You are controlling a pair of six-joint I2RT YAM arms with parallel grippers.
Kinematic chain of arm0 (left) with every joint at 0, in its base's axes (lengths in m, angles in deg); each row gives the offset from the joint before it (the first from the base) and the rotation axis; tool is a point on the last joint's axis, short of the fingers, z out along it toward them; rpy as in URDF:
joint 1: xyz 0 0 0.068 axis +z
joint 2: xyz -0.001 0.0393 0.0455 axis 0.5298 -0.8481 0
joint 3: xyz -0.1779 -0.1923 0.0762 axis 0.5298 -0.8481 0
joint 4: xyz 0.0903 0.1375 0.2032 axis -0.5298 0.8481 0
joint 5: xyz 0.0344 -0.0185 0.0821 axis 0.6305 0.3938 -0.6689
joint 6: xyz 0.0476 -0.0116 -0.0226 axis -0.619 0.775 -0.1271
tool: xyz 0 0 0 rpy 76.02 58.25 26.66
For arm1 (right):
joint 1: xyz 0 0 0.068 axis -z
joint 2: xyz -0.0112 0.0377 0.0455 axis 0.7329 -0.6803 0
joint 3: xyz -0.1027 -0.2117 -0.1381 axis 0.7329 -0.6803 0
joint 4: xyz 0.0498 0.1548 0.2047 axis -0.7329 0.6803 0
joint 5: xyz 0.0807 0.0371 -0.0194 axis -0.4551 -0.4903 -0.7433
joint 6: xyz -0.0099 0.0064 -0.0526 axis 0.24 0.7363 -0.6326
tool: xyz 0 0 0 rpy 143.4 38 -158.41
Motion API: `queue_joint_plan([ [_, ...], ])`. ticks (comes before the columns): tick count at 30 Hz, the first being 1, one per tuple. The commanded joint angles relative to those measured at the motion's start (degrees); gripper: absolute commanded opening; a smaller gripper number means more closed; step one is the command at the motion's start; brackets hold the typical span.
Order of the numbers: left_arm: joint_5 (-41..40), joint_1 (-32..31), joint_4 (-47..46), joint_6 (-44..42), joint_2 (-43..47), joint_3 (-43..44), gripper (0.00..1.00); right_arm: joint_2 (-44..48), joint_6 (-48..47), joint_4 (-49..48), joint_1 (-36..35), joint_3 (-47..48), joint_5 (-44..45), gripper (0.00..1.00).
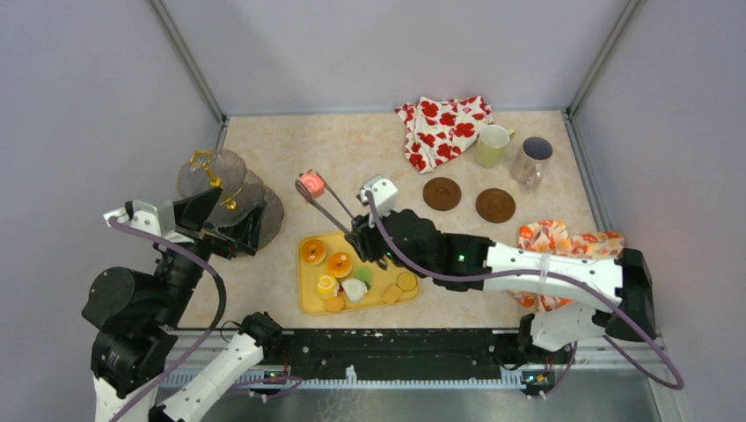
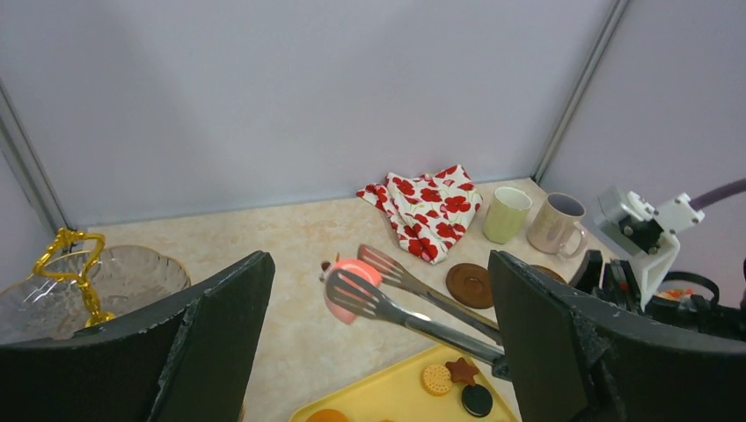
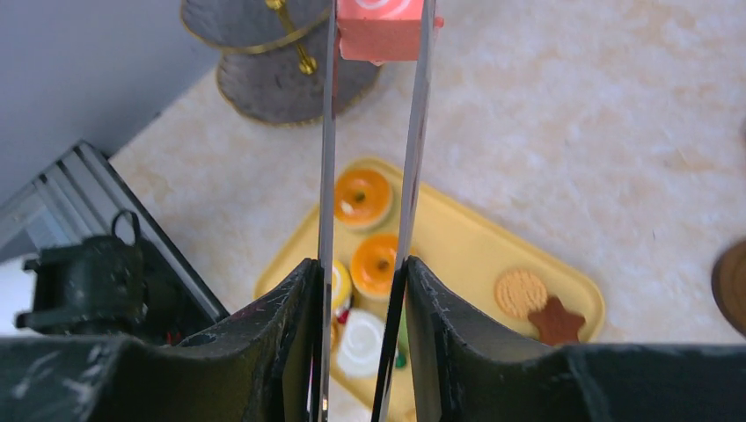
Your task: Serve the afternoon tea
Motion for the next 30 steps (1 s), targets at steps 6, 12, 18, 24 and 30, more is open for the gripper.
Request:
queue_joint_plan([
  [6,-0.36,0.15,3.02,0.37,1.42,7.74,0.99,-13.57,-7.87,-17.94,1.88,17.65,-7.06,0.38],
  [12,0.03,0.12,4.14,0.24,1.49,10.73,0.99,-24.20,-10.06,-18.04,1.94,30.37,-11.01,0.38],
  [18,-0.62,0.14,4.90,0.67,2.43,10.64,0.99,-31.65,-9.66,-15.70,1.93,39.26,-12.22,0.38],
  [24,-0.85,0.16,5.16,2.00,3.80,9.49,0.99,-35.52,-9.01,-13.71,1.91,41.86,-11.14,0.38],
  [30,-0.59,0.19,5.11,2.56,4.34,9.65,0.99,-36.69,-7.90,-13.21,1.95,41.49,-11.79,0.38],
])
